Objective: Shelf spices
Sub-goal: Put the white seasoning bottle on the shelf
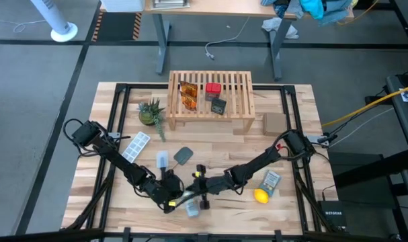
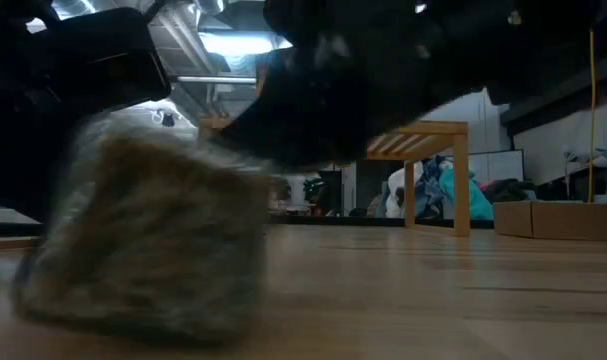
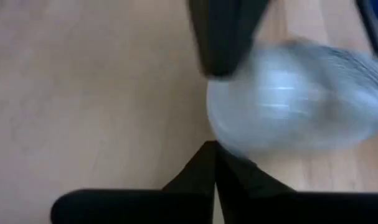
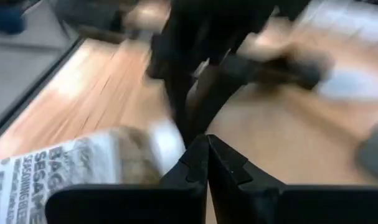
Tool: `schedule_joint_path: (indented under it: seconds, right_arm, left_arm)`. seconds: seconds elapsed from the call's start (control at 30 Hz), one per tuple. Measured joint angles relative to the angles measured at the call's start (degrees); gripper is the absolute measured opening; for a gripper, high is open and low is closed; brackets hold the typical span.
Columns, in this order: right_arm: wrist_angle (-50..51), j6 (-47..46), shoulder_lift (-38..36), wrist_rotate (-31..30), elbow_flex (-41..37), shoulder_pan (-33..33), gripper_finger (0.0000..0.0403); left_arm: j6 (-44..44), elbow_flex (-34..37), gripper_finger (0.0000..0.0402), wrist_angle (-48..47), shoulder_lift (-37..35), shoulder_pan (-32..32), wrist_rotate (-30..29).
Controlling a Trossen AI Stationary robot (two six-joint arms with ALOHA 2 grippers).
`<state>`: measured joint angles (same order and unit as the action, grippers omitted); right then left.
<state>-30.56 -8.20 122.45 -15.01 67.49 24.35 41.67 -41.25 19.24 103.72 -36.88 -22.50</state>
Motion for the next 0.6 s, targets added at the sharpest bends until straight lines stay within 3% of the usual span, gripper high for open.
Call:
schedule_joint_path:
  seconds: [0.13, 0.4, 0.6]
  right_arm:
    - [-1.47, -1.87, -0.76, 2.56, 0.44, -0.32, 0.0007]
    - [-0.59, -0.54, -1.68, 2.09, 0.30, 0.37, 0.0007]
    - [10.67, -0.46, -6.71, 2.92, 0.30, 2.56, 0.0007]
  left_arm:
    - [-1.17, 0.00, 0.0000, -0.14, -0.08, -0.02, -0.74]
    - [-1.22, 0.00, 0.0000, -0.88, -0.10, -0.07, -1.72]
    - [-1.42, 0.02, 0.0000, 0.08, -0.10, -1.60, -1.69]
